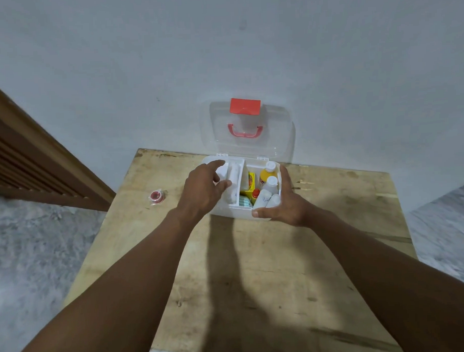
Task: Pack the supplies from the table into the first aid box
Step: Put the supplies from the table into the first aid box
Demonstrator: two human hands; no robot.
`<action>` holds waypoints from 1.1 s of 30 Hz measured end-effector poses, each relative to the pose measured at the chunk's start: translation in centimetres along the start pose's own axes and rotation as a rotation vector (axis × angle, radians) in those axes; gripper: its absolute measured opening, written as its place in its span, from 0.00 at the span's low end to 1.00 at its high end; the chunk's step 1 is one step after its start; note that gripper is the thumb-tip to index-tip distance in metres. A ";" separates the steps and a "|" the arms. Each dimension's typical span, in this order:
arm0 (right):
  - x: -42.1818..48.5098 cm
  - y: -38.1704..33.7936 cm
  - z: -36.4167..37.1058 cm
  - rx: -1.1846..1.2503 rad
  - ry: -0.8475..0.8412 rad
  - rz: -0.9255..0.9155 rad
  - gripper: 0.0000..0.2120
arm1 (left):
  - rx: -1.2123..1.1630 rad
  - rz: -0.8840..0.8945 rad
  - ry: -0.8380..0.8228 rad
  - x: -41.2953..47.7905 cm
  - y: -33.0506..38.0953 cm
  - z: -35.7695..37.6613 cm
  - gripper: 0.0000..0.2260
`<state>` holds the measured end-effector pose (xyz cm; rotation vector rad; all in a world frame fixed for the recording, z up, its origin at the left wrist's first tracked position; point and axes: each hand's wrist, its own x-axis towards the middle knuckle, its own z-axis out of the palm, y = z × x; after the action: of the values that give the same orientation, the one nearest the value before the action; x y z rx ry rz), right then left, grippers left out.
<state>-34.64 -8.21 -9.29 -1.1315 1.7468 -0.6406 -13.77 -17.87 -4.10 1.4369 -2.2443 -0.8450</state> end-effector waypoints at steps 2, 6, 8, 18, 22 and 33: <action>-0.6 -0.5 -0.1 -0.016 -0.009 0.003 0.70 | -0.021 0.029 0.125 -1.6 -0.9 0.0 0.19; -1.8 -1.8 -0.1 -0.020 0.040 -0.011 0.64 | -0.050 -0.072 0.320 -5.8 -3.4 0.5 0.14; -1.9 -2.0 -0.1 -0.022 0.044 -0.025 0.64 | -0.038 -0.150 0.408 -8.2 -4.8 0.9 0.12; -2.0 -2.2 0.4 -0.086 0.027 -0.019 0.63 | 0.017 -0.496 0.538 -16.3 -10.9 3.8 0.15; -2.1 -2.7 0.8 -0.033 0.063 -0.054 0.58 | -0.049 -0.424 0.543 -13.4 -10.7 4.6 0.26; -1.1 -2.1 0.4 -0.180 0.049 0.000 0.67 | 0.232 -0.462 0.515 -3.1 -13.0 6.3 0.45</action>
<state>-33.23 -8.11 -7.37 -1.2472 1.8765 -0.5222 -7.00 -17.23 -17.24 2.0475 -1.6866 -0.2730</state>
